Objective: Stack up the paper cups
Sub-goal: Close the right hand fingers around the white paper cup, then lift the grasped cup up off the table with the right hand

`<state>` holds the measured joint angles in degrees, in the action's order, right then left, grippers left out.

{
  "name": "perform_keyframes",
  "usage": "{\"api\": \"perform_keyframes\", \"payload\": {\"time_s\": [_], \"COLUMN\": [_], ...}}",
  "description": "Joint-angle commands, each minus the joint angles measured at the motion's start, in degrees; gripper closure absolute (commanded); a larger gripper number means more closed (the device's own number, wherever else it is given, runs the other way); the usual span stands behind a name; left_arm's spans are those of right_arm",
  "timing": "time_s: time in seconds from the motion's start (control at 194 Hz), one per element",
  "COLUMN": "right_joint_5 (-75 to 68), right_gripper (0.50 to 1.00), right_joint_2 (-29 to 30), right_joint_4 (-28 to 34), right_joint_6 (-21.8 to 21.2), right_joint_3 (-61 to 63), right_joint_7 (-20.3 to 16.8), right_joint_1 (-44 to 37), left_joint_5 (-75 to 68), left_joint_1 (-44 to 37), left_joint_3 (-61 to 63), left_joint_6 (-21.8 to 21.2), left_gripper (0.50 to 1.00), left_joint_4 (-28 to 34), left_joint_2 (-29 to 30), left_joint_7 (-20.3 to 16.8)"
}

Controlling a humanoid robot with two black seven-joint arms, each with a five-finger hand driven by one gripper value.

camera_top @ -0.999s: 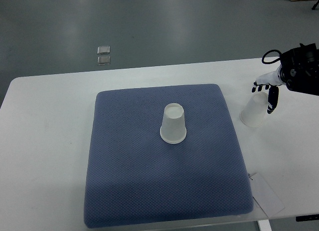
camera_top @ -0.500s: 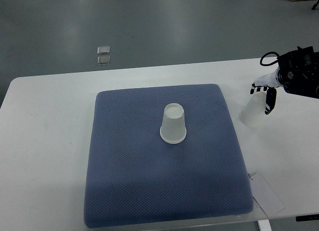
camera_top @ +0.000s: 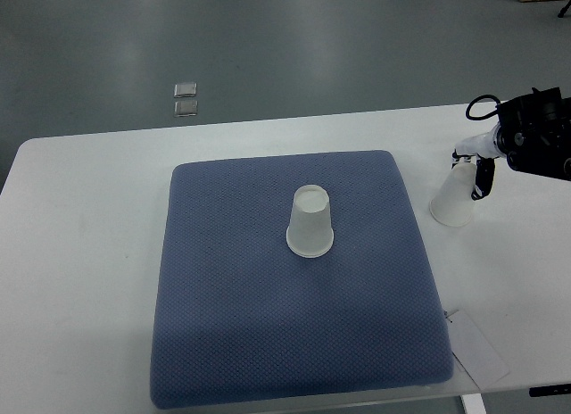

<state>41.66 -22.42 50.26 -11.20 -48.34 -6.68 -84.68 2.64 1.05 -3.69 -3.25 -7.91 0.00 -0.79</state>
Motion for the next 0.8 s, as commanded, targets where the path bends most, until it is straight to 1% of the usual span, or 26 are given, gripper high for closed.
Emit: {"api": "perform_keyframes", "payload": {"time_s": [0.0,0.428,0.592,0.793], "right_joint_5": [0.00,-0.17,-0.09,-0.09], "right_gripper": [0.869,0.875,0.873,0.875], "right_joint_2": [-0.08,-1.31,-2.90,-5.62], "right_joint_4": [0.01,0.19,1.24,4.23], "right_joint_6": [0.03,-0.93,-1.37,-5.24], "right_joint_3": [0.00,0.00,-0.71,-0.88], "right_joint_7": [0.00,0.00,0.09,0.09], "right_joint_1": [0.04,-1.10,-4.26,-11.12], "left_joint_5": [0.00,0.00,0.00,0.00], "left_joint_1": [0.01,0.01,0.01,0.01], "left_joint_3": [0.00,0.00,0.00,0.00], "left_joint_6": [0.00,0.00,0.00,0.00], "left_gripper": [0.500,0.500,0.500,0.500], "left_joint_4": [0.00,0.00,0.00,0.00], "left_joint_2": [0.00,0.00,0.00,0.00], "left_joint_7": [0.00,0.00,0.00,0.00]}}
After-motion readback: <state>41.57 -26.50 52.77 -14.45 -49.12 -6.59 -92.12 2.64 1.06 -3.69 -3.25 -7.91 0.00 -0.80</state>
